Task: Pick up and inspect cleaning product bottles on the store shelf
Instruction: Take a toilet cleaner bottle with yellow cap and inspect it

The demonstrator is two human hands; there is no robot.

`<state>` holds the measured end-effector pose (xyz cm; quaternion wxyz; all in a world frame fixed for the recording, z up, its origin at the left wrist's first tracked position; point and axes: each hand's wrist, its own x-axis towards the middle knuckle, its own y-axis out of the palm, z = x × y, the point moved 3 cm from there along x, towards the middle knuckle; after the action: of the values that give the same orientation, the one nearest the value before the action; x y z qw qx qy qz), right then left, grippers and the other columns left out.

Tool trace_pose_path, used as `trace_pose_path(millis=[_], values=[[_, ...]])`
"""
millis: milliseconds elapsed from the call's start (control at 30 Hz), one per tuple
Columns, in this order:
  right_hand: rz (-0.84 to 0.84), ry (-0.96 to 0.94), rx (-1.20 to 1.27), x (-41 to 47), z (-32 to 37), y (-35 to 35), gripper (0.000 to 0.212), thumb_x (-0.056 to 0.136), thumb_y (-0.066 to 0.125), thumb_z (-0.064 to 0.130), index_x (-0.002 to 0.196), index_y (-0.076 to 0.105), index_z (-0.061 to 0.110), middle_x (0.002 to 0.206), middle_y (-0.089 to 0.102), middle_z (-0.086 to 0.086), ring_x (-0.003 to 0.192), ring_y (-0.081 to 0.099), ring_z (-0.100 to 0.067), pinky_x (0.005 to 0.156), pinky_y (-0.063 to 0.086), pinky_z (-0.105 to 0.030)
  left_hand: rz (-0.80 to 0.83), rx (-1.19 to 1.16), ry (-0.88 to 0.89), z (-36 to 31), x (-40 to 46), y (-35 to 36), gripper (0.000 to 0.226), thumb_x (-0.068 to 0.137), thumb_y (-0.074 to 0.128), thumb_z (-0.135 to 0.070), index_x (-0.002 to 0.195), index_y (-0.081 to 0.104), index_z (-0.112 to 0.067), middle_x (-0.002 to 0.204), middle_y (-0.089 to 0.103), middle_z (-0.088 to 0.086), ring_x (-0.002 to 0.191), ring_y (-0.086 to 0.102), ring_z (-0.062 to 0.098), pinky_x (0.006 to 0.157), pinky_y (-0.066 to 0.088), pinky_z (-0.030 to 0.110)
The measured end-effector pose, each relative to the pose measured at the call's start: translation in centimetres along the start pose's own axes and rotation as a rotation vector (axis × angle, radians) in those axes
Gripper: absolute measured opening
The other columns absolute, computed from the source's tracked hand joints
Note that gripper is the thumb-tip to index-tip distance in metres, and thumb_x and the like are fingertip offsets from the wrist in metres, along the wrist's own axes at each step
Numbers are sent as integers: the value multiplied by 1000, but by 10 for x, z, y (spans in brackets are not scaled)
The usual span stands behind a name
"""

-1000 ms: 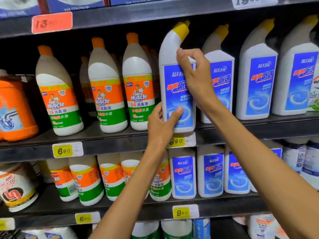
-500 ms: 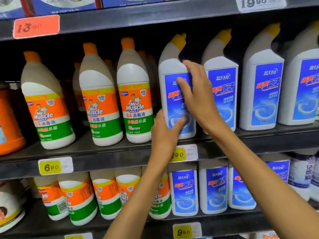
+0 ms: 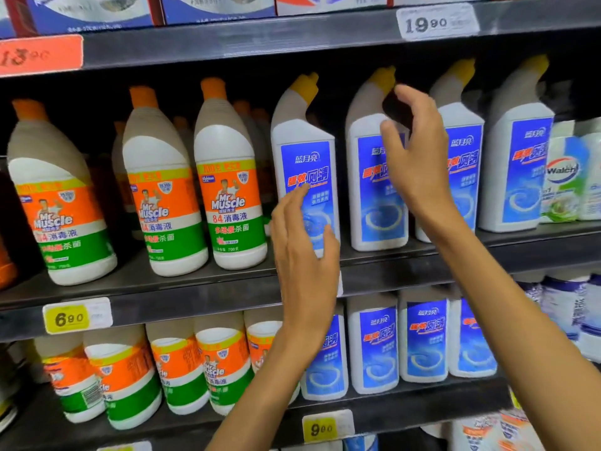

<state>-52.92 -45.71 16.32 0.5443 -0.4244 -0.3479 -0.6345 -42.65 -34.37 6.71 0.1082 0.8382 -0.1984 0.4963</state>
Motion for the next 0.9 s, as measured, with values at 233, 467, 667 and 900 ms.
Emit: trace_pose_path(millis=[233,467,667,900], values=[[207,102,-25,1,-33,0,36,96,54,25,127,51,6,111,52,-7,87,48,-3,70,31,-3,430,89,-178,-9,-19,53,68,92,55,-12,148,17,-8,154,26,7,141,26,17,108,17,15],[270,200,380,-9,-25,-21,27,90,61,37,114,55,26,116,62,-1,99,60,-7,83,49,-22,408,70,-303,-6,-20,58,64,94,56,-25,147,25,-8,148,35,9,135,34,21,111,26,27],[268,283,621,-36,-1,-28,31,82,56,43,104,57,21,97,71,2,92,69,-11,76,57,-28,320,-32,-303,-9,-21,46,58,90,62,-29,139,37,-11,138,45,7,126,46,20,101,45,31],[276,550,1049,-55,31,-44,44,88,47,44,112,60,9,101,73,-5,94,70,-19,84,56,-36,384,-277,-232,-15,-25,0,51,74,73,-37,116,53,-17,105,66,-12,94,64,-2,76,51,14]])
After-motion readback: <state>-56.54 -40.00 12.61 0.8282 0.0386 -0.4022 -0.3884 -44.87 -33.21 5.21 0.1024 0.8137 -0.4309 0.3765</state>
